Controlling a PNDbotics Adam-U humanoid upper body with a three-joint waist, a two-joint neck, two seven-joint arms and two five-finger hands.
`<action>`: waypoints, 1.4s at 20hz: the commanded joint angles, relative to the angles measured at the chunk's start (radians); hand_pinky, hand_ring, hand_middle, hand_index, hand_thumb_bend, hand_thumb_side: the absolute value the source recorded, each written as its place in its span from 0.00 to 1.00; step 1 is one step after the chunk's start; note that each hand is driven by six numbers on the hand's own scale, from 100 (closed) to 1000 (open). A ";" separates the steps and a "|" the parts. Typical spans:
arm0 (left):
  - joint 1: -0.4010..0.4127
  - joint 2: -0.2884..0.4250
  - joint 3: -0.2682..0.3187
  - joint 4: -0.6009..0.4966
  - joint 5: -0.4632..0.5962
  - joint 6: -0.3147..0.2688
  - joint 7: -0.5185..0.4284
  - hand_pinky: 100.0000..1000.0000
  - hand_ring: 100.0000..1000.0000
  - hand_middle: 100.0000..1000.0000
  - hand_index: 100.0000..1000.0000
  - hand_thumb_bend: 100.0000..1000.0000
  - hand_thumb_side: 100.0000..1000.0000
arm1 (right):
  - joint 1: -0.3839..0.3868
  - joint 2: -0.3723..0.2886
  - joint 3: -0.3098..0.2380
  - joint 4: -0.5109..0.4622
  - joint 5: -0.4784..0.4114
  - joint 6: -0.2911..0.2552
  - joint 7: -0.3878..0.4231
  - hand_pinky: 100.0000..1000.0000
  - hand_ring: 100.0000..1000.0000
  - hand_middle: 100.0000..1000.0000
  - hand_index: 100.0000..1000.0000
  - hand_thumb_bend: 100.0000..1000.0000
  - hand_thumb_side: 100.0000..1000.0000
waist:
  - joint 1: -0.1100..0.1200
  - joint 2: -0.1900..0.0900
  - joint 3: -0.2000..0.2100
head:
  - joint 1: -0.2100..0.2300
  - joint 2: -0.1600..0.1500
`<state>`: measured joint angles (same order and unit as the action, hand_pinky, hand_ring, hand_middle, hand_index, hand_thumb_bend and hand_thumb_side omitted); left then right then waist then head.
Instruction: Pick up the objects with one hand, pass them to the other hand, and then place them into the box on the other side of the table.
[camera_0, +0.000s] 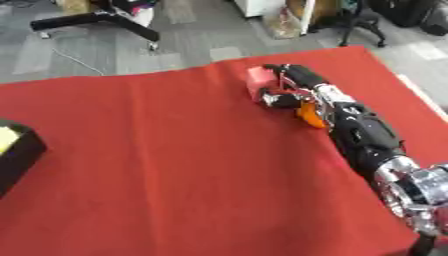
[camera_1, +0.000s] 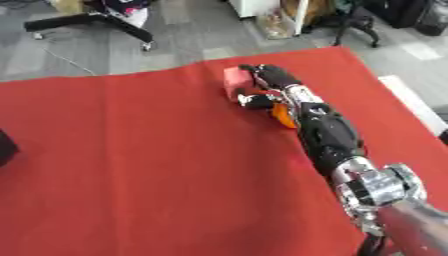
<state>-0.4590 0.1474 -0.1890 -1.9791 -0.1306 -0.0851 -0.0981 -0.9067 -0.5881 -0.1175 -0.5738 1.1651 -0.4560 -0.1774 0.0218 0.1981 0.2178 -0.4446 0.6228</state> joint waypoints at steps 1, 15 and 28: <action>-0.003 0.000 0.005 -0.021 -0.008 0.005 -0.002 0.72 0.49 0.49 0.71 0.43 0.76 | -0.020 -0.015 -0.005 -0.056 -0.063 -0.019 -0.027 0.55 0.40 0.42 0.55 0.00 0.66 | -0.005 -0.018 -0.004 | 0.004 0.004; 0.077 0.004 -0.015 -0.021 -0.104 0.070 -0.027 0.72 0.48 0.47 0.70 0.36 0.83 | -0.020 0.022 0.078 -0.382 -0.509 -0.051 0.103 0.53 0.36 0.38 0.52 0.00 0.73 | -0.015 -0.029 -0.037 | 0.043 0.013; 0.081 0.019 -0.097 0.081 -0.558 0.101 0.172 0.75 0.59 0.60 0.81 0.53 0.56 | 0.054 0.149 0.171 -0.793 -0.943 0.132 0.319 0.52 0.36 0.37 0.51 0.00 0.80 | -0.014 -0.036 -0.072 | 0.070 0.006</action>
<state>-0.3625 0.1494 -0.2761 -1.8967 -0.6248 0.0194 0.0357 -0.8379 -0.4342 0.0506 -1.3193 0.2564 -0.3379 0.1214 0.0079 0.1884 0.1460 -0.3780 0.6323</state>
